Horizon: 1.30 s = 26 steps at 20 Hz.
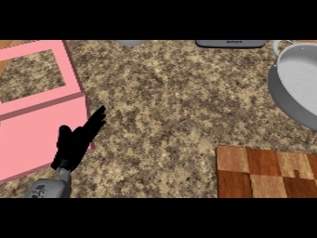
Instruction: Pick the tomato from the cutting board and place it in the pot
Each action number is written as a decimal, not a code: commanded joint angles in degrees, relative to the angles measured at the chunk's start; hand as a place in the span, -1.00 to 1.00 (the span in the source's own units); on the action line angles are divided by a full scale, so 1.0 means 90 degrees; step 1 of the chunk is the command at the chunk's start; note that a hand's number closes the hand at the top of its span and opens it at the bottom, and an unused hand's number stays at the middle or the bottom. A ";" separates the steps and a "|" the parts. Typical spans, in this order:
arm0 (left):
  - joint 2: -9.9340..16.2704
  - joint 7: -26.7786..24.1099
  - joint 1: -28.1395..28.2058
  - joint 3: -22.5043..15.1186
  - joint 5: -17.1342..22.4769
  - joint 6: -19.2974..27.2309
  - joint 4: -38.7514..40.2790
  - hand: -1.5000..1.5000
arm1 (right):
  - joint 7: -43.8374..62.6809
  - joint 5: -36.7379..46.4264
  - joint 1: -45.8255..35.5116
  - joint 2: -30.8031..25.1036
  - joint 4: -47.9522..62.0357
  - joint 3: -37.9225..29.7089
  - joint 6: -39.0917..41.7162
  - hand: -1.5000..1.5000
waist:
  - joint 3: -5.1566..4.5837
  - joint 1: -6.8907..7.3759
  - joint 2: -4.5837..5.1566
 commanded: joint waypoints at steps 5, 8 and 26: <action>0.0017 0.0038 -0.0059 0.0055 0.0005 -0.0133 0.0037 0.00 | 0.1431 0.1069 -0.1335 0.0110 -0.0130 0.0994 -0.0023 1.00 | 0.0004 0.0063 0.0015; 0.0119 0.0102 -0.0193 0.0169 0.0142 -0.0274 -0.0035 0.00 | 0.1539 0.1586 -0.1764 0.0734 0.0449 0.1322 -0.0701 1.00 | 0.0016 0.0214 0.0069; -0.0277 0.0234 -0.0438 -0.0158 -0.0174 -0.0030 -0.0046 0.00 | 0.4341 0.3706 -0.3081 0.1631 0.2379 0.2930 0.0504 -1.00 | 0.0026 0.0352 0.0158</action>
